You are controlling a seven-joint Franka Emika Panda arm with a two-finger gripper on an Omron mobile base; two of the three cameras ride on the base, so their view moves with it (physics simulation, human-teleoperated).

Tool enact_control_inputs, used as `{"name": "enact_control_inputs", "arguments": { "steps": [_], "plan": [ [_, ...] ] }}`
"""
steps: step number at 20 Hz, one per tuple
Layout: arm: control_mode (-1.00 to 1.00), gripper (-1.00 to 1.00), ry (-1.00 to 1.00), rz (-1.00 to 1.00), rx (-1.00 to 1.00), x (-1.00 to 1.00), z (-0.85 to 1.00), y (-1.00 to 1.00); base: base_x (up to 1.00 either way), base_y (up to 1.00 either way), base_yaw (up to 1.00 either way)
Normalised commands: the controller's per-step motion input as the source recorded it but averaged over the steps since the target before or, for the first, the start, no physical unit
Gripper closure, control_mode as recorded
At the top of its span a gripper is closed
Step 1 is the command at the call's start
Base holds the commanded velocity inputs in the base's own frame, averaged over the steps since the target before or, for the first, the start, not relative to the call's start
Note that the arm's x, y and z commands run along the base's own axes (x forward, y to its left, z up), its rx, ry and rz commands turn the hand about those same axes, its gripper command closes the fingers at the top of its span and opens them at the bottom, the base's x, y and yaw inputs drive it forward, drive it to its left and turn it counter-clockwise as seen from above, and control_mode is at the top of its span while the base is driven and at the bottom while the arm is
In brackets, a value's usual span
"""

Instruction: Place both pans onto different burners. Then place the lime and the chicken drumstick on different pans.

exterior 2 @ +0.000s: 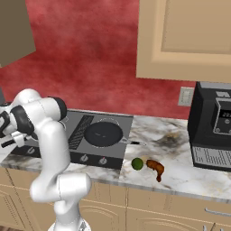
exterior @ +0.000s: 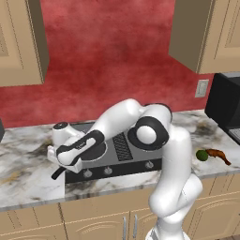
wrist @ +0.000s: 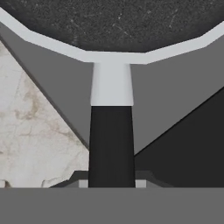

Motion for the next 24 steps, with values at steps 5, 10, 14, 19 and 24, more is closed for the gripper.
{"name": "enact_control_inputs", "arguments": {
  "steps": [5, 10, 14, 19, 24],
  "plan": [
    [-1.00, 1.00, 0.00, 0.00, 0.00, 0.00, 0.00, -0.11, 0.00, 0.00, 0.00],
    [-1.00, -1.00, 0.00, 0.00, 0.00, 0.00, 0.00, -0.02, 0.00, 0.00, 0.00],
    [-1.00, -1.00, 0.00, 0.00, 0.00, 0.00, 0.00, 0.00, 0.00, 0.00, 0.00],
    [-1.00, -1.00, 0.00, 0.00, 0.00, 0.00, 0.00, -0.04, 0.00, 0.00, 0.00],
    [-1.00, -1.00, 0.00, 0.00, 0.00, 0.00, 0.26, -0.17, 0.00, 0.00, 0.00]
  ]
}}
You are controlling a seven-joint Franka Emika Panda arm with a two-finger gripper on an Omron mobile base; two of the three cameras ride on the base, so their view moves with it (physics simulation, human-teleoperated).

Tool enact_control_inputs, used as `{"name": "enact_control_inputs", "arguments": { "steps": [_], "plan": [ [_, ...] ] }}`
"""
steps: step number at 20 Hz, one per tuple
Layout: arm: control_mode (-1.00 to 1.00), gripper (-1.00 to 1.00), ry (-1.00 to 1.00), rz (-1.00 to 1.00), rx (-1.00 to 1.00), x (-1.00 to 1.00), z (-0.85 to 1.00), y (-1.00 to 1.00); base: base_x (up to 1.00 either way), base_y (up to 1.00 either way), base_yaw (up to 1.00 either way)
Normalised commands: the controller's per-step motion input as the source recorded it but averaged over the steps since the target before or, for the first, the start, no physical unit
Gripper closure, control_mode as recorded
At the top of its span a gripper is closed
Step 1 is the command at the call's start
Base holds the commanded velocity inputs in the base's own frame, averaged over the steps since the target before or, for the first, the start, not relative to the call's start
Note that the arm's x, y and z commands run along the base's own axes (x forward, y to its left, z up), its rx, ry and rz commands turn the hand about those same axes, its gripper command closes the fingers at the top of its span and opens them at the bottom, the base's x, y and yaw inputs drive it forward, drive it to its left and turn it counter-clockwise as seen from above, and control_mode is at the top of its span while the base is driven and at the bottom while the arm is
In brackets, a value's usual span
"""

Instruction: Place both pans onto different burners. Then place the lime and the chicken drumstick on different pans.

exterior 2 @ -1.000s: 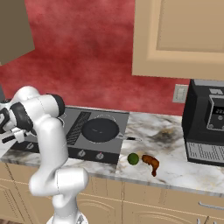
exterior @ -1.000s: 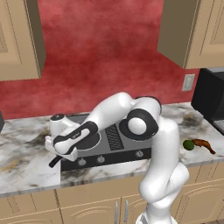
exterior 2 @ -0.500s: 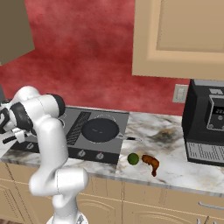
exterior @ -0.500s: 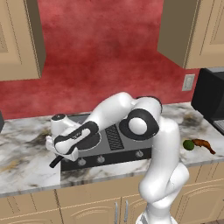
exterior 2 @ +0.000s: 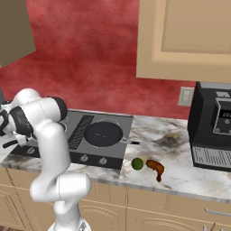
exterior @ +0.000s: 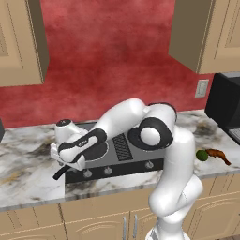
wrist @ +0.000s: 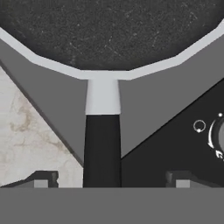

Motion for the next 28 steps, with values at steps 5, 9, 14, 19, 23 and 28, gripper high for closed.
{"name": "enact_control_inputs", "arguments": {
  "steps": [5, 9, 14, 19, 23, 28],
  "plan": [
    [-1.00, -1.00, 0.00, 0.00, 0.00, 0.00, 0.58, -0.20, 0.00, 0.00, 0.00],
    [-1.00, -1.00, 0.00, 0.00, -0.01, -0.10, 0.51, -0.51, 0.00, 0.00, 0.00],
    [-1.00, -1.00, 0.00, 0.01, -0.02, -0.26, 0.31, -0.80, 0.00, 0.00, 0.00],
    [-1.00, -1.00, 0.00, 0.02, -0.02, -0.37, 0.27, -0.87, 0.00, 0.00, 0.00],
    [-1.00, -1.00, 0.00, 0.02, -0.02, -0.46, 0.21, -0.92, 0.00, 0.00, 0.00],
    [-1.00, -1.00, 0.02, 0.02, -0.01, -0.49, 0.21, -0.95, 0.00, 0.00, 0.00]
  ]
}}
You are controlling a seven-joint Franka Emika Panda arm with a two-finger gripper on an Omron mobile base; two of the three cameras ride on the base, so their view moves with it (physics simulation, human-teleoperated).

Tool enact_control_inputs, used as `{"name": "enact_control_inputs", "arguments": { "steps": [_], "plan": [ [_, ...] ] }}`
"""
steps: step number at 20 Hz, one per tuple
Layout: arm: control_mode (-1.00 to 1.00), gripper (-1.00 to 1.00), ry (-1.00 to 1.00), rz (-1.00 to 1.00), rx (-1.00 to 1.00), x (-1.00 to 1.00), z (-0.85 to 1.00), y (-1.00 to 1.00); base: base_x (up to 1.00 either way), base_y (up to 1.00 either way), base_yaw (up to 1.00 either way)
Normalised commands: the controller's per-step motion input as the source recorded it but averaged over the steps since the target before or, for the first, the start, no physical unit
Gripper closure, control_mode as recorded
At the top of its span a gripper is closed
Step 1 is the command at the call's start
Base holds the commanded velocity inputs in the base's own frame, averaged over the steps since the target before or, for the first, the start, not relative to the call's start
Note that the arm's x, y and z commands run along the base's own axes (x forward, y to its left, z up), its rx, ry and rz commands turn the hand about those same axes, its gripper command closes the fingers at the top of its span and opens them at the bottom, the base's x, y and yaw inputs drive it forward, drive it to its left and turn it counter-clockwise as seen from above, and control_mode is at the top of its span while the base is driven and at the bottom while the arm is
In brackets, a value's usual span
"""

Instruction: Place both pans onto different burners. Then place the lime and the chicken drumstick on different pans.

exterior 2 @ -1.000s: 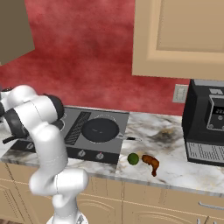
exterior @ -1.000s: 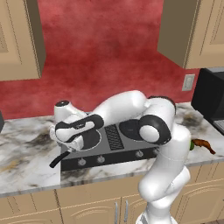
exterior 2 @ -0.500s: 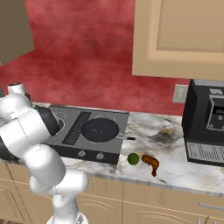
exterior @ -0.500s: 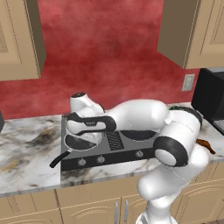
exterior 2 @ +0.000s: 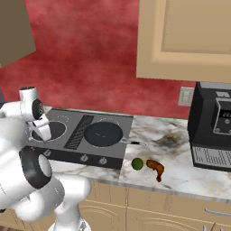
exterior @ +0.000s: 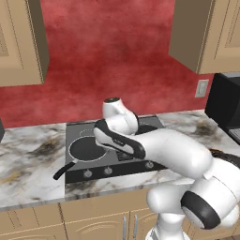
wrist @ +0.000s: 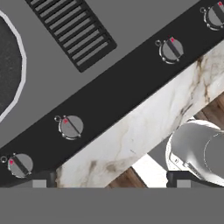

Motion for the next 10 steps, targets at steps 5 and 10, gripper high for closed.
{"name": "enact_control_inputs", "arguments": {
  "steps": [5, 10],
  "plan": [
    [-1.00, -1.00, 0.07, 0.01, -0.02, -0.32, 0.23, -0.81, 0.00, 0.00, 0.00],
    [-1.00, -1.00, 0.11, 0.02, -0.01, -0.14, 0.39, -0.72, 0.00, 0.00, 0.00]
  ]
}}
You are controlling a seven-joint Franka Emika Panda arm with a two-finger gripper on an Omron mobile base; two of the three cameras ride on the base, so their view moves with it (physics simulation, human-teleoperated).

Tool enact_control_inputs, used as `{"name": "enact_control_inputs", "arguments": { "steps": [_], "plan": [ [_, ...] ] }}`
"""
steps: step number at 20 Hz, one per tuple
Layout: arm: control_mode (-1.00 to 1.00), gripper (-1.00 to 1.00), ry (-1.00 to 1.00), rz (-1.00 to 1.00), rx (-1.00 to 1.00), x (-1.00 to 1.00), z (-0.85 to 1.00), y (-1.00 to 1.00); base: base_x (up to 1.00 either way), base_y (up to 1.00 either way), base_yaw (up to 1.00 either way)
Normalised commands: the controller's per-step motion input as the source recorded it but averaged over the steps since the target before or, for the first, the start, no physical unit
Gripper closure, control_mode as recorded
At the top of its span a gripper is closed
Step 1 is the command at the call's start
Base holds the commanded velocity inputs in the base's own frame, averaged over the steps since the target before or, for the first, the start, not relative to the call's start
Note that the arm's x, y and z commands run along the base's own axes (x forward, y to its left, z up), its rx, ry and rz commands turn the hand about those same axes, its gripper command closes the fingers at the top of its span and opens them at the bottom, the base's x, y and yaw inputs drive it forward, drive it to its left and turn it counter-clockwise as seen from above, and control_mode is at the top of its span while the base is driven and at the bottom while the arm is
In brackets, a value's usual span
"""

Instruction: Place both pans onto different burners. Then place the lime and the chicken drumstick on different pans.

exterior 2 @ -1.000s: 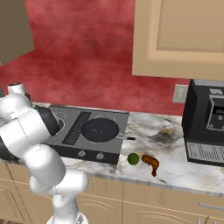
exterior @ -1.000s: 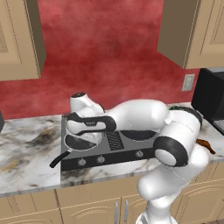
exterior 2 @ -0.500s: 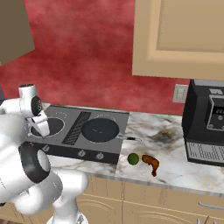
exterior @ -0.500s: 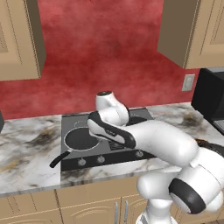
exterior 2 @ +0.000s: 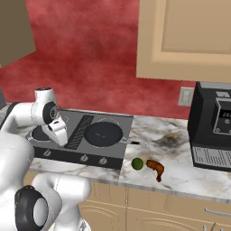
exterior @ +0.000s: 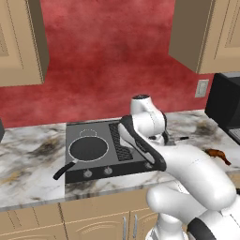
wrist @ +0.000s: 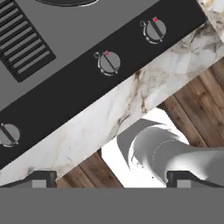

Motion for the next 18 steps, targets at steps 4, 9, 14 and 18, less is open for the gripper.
{"name": "enact_control_inputs", "arguments": {
  "steps": [4, 9, 14, 18],
  "plan": [
    [-1.00, -1.00, 0.10, 0.06, 0.00, -0.05, 0.34, -0.74, 0.00, 0.00, 0.00],
    [-1.00, -1.00, 0.02, 0.08, 0.00, 0.00, 0.07, -0.79, 0.00, 0.00, 0.00],
    [-1.00, -1.00, -0.05, 0.14, 0.00, 0.00, 0.00, -0.83, 0.00, 0.00, 0.00],
    [-1.00, -1.00, -0.08, 0.17, 0.00, 0.00, 0.00, -0.79, 0.00, 0.00, 0.00]
  ]
}}
